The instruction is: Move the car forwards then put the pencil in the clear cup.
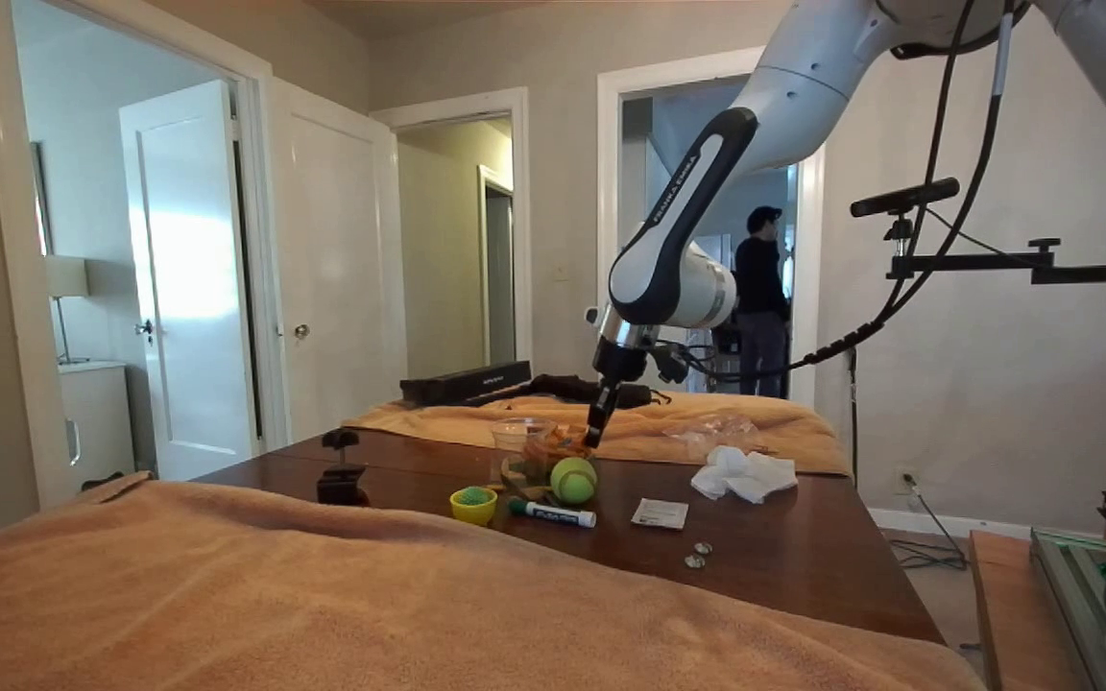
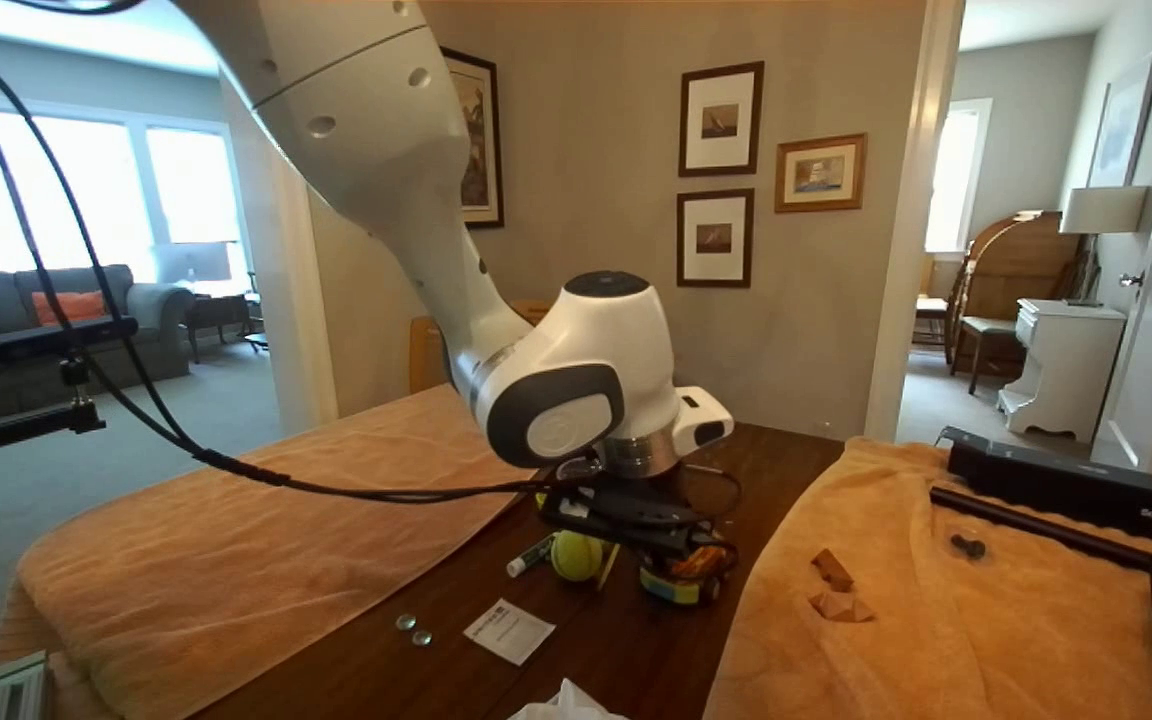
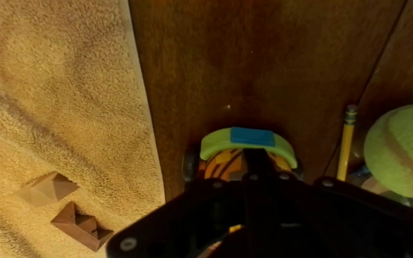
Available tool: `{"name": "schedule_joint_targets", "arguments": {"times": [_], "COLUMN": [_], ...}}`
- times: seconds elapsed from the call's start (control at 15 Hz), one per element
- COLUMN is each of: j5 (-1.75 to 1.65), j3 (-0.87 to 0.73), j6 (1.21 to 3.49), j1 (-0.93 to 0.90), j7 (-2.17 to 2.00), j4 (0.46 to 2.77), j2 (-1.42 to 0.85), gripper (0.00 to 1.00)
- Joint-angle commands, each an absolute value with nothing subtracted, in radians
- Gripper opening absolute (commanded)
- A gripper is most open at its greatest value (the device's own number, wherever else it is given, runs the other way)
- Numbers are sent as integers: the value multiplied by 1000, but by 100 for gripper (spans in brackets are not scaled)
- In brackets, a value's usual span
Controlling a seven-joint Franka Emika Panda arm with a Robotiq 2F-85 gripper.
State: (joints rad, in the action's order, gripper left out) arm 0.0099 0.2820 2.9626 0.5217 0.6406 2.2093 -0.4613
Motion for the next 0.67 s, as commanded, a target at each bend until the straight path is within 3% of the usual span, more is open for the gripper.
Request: {"name": "schedule_joint_targets", "arguments": {"times": [0.0, 0.6], "j5": [56, 3], "j3": [350, 393], "j6": [2980, 2997], "j1": [569, 564], "j7": [708, 757], "j4": [2129, 2004], "j2": [-549, -629], "gripper": [0, 0]}}
